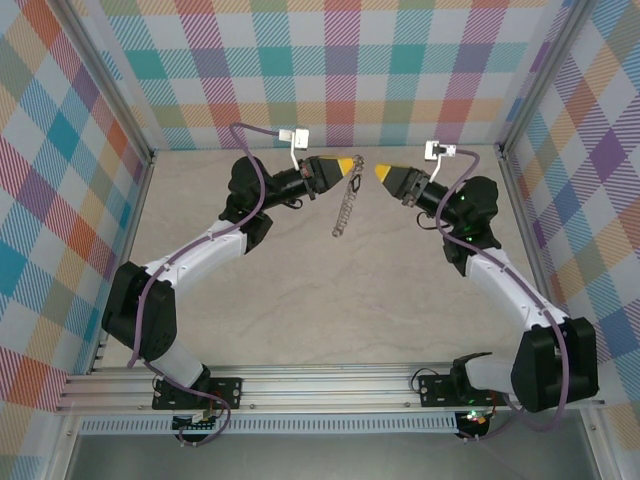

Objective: Put the keys on the keyring

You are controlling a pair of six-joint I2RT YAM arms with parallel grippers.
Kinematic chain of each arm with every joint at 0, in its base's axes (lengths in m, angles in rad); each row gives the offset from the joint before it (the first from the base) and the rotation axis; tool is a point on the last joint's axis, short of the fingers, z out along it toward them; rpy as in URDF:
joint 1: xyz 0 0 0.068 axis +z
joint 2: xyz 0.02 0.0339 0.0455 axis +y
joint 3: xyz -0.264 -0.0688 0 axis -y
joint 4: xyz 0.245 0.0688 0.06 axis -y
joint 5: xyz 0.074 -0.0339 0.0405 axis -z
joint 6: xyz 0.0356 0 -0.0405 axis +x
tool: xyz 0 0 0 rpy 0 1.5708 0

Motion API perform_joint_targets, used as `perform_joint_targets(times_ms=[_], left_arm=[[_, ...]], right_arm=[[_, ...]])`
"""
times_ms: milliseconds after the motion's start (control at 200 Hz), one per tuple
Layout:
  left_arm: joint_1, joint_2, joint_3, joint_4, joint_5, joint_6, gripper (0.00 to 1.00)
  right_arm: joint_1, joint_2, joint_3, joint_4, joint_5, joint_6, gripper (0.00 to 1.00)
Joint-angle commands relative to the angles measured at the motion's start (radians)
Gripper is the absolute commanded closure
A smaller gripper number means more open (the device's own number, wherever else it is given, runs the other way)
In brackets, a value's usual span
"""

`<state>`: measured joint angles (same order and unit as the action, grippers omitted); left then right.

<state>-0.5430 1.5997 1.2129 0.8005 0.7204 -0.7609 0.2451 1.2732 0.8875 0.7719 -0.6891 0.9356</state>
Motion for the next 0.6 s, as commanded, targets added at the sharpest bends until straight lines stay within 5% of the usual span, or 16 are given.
perform_joint_targets(times_ms=[0, 595], left_arm=[[-0.008, -0.003, -0.003, 0.089, 0.003, -0.024, 1.0], [-0.009, 0.002, -0.004, 0.095, 0.002, -0.029, 1.0]], right_arm=[[0.013, 0.036, 0.057, 0.135, -0.003, 0.044, 0.69], [0.1, 0.097, 0.088, 0.179, 0.009, 0.045, 0.76]])
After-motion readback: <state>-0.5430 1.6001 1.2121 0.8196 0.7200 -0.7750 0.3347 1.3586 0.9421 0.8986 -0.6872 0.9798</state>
